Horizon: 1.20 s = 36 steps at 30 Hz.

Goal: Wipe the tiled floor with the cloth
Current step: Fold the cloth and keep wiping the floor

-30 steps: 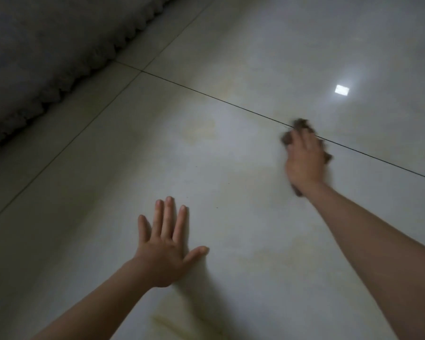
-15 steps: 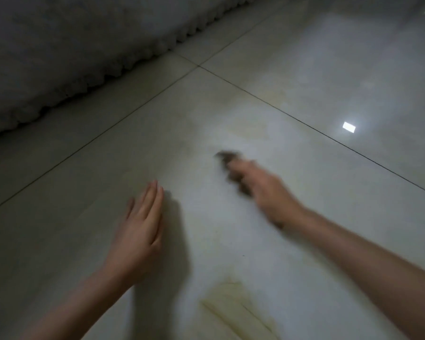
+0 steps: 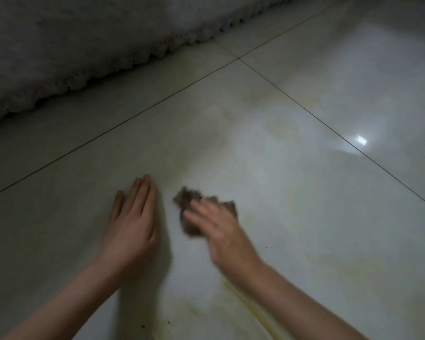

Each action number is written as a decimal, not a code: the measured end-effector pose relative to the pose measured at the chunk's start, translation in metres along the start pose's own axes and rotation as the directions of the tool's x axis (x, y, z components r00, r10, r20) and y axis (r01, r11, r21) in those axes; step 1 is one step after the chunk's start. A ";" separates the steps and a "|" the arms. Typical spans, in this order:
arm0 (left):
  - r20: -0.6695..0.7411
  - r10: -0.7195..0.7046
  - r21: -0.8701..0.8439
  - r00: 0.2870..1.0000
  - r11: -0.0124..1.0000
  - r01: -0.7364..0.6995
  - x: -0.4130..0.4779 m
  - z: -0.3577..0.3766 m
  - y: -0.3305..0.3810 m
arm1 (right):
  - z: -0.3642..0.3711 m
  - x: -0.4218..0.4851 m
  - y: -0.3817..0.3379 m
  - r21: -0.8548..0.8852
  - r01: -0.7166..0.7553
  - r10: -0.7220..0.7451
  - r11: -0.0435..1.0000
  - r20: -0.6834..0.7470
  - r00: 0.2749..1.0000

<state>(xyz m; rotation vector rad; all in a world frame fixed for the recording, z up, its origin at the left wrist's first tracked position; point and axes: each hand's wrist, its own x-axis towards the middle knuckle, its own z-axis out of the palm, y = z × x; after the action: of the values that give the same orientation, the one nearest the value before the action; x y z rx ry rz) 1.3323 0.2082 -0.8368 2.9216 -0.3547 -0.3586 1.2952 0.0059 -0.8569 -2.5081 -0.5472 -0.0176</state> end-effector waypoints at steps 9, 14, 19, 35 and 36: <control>-0.006 0.184 0.072 0.983 0.980 -0.183 0.001 -0.018 0.039 | -0.080 -0.062 -0.019 0.624 -0.355 0.505 0.697 -0.075 0.860; -0.003 0.381 0.112 0.924 0.919 -0.379 0.012 -0.001 0.111 | -0.140 -0.132 0.044 0.517 -0.513 0.700 0.685 -0.271 0.661; 0.033 0.537 0.114 0.843 0.836 -0.537 0.028 0.018 0.199 | -0.182 -0.238 0.106 0.411 -0.741 0.836 0.531 -0.398 0.378; -0.028 0.680 0.065 0.733 0.733 -0.677 0.078 0.069 0.294 | -0.227 -0.315 0.293 0.002 -0.991 0.784 0.136 -0.611 0.106; -0.030 0.684 0.067 0.729 0.729 -0.681 0.078 0.070 0.293 | -0.230 -0.307 0.302 0.003 -0.989 0.781 0.145 -0.614 0.112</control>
<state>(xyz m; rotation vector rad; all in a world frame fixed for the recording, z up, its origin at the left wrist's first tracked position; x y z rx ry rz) 1.3254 -0.1021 -0.8617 2.5771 -1.3912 -0.1490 1.1543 -0.4615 -0.8624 -2.5888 1.5292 -0.3135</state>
